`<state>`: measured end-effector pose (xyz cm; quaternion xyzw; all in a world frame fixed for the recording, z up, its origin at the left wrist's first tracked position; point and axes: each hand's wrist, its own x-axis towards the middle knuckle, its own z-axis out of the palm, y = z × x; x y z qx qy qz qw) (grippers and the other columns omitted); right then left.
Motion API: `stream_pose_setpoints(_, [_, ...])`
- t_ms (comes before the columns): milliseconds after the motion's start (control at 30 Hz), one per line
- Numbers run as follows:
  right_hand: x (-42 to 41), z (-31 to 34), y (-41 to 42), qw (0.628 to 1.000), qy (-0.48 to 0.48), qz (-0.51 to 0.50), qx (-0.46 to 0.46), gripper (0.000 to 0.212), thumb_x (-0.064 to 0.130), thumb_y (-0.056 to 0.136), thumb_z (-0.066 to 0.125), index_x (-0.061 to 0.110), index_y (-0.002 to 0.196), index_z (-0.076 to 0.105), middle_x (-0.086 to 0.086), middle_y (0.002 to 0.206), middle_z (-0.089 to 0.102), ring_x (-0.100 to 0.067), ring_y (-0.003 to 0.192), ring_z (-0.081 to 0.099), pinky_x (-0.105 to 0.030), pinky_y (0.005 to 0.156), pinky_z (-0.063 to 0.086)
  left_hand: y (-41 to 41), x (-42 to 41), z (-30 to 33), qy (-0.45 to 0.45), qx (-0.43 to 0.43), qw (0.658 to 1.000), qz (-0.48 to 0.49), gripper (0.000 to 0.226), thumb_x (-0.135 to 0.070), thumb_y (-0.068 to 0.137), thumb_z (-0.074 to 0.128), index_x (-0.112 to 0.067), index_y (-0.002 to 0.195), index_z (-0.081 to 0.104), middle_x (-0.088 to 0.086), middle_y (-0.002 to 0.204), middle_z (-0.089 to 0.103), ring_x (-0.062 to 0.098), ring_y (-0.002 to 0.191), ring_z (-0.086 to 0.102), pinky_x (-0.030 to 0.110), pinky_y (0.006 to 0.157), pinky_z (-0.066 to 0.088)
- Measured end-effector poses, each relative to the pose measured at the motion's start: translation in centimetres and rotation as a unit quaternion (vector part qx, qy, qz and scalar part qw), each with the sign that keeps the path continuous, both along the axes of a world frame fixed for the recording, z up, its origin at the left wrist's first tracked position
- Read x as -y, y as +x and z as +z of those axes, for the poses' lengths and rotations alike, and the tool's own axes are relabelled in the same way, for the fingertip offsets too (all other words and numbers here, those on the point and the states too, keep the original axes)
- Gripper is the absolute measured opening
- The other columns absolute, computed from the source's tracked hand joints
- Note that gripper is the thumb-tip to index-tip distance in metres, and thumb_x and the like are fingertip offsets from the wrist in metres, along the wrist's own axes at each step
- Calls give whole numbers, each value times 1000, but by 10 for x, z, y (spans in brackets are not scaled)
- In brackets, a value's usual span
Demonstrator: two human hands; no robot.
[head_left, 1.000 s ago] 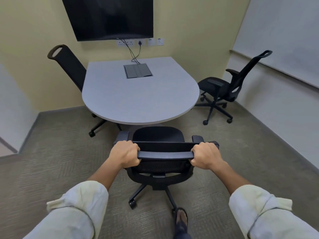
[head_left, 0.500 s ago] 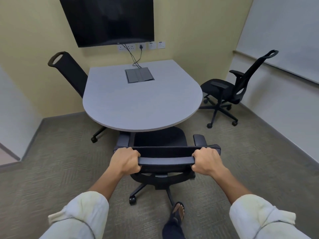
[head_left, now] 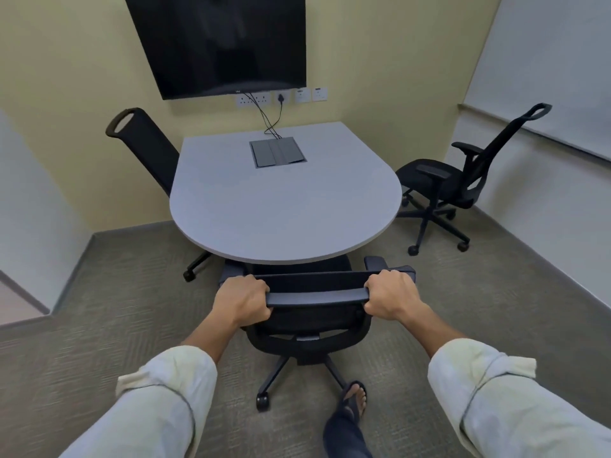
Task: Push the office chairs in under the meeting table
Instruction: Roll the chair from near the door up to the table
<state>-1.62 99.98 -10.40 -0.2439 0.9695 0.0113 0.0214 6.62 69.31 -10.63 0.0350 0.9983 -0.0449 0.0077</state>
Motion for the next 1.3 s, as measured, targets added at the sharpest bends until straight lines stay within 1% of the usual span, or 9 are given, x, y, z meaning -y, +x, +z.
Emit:
stream_pose_setpoints(100, [12,1,-20,1000,11,-3,-2,15,32,55,52,24,64,62,6,52,51,-20,50,51,-30,48,44,-16,10,1,5,4,1000,2,19,-41,59,42,-29,65,56,-9,53,41,18,49,43,30,49,34])
stream_pose_setpoints(233, [20,8,-48,1000,31,3,2,9,31,59,55,28,66,59,7,56,47,-23,56,51,-32,53,40,-42,17,-5,8,-7,1000,4,16,-43,62,43,-29,63,51,-9,52,40,18,49,45,31,50,36])
stream_pose_setpoints(433, [5,4,-77,999,52,4,-5,9,36,61,55,28,64,60,8,54,52,-20,53,54,-31,50,44,-63,5,-2,10,-16,1000,-2,17,-42,62,43,-26,60,50,-10,54,42,21,51,46,31,52,34])
stream_pose_setpoints(533, [3,2,-82,999,51,11,-16,6,35,60,55,29,60,54,8,52,50,-20,52,53,-31,50,46,-65,3,-5,9,-27,1000,-6,23,-43,64,43,-25,63,57,-10,53,44,19,49,46,31,51,34])
stream_pose_setpoints(600, [5,4,-84,998,51,18,-20,8,35,59,54,29,57,51,9,52,48,-21,51,52,-31,50,44,-65,4,-4,12,-29,1000,-3,24,-44,64,44,-26,65,60,-10,52,45,16,47,43,30,49,32])
stream_pose_setpoints(733, [1,2,-83,998,52,25,-28,8,37,60,54,30,58,50,10,50,45,-21,51,51,-30,50,42,-61,-1,-4,18,-20,1000,-1,19,-43,61,42,-28,61,53,-9,51,46,15,46,43,29,47,30])
stream_pose_setpoints(1000, [-9,-10,-61,998,36,14,-40,13,38,63,58,27,66,64,8,51,51,-18,48,47,-27,45,32,-44,-11,-8,15,-3,1000,11,18,-41,59,43,-26,61,53,-8,50,44,18,44,42,29,46,34])
stream_pose_setpoints(1200, [-6,-11,-43,999,15,8,-40,6,34,61,57,28,59,56,8,48,49,-16,44,44,-26,42,26,-30,-9,-9,5,-3,1000,16,13,-40,60,46,-28,63,50,-9,53,42,20,47,43,30,49,34])
stream_pose_setpoints(1300, [-6,-9,-42,999,8,8,-44,7,33,59,55,26,59,57,9,48,48,-16,43,45,-26,42,29,-29,-8,-7,9,-7,1000,22,14,-40,59,45,-28,62,51,-9,53,42,20,47,44,31,51,37])
